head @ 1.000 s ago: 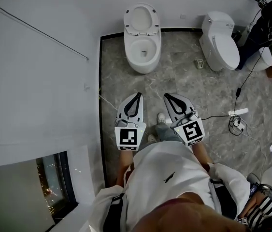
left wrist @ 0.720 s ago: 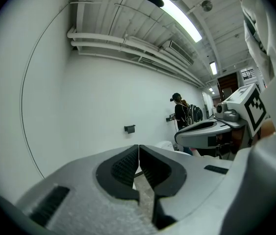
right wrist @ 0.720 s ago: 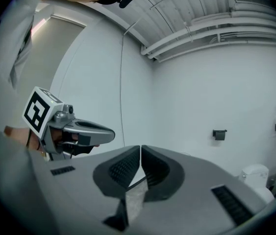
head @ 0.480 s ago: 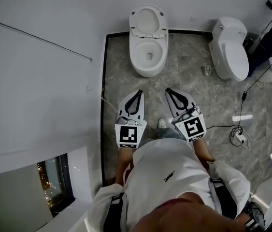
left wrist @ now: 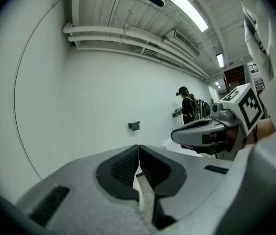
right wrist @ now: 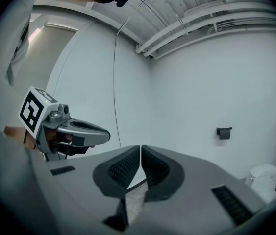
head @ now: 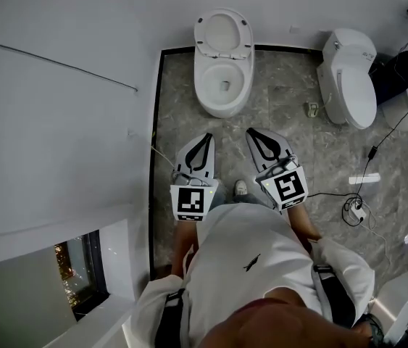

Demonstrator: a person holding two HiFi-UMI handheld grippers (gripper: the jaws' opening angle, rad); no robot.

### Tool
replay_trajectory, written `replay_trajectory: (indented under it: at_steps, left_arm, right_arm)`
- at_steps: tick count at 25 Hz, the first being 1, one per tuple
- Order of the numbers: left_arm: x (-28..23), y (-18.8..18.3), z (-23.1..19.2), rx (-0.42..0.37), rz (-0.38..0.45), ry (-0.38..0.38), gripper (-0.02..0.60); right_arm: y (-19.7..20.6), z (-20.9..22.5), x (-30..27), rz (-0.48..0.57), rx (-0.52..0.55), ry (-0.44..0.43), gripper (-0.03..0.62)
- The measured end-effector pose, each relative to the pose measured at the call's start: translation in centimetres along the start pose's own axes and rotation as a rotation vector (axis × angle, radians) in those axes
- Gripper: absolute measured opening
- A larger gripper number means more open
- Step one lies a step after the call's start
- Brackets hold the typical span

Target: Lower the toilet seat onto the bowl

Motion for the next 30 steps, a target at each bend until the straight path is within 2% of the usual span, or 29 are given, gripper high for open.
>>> replay_trajectory:
  at_steps: [12, 20, 30]
  left_arm:
    - [-3.9, 1.1, -3.6, 0.010, 0.009, 0.027, 0.028]
    - [-8.1, 1.2, -9.0, 0.024, 0.015, 0.073, 0.028]
    - [-12.9, 1.7, -16.7, 0.034, 0.046, 0.140, 0.028]
  right_arm:
    - [0.3, 1.6, -4.3, -0.025, 0.017, 0.029, 0.031]
    - [-1.0, 4.1, -9.9, -0.053, 0.036, 0.094, 0.031]
    - [-1.7, 5.1, -17.4, -0.093, 0.047, 0.171, 0.031]
Point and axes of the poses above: the fingertips, and each gripper's own axes: x backward along the fingers, z to its right, y out of its underside, the point moved 5 cm from there along x, backward along the fingers, and after that the axes turned 4 degrees about -y, right-handed, at the moved point
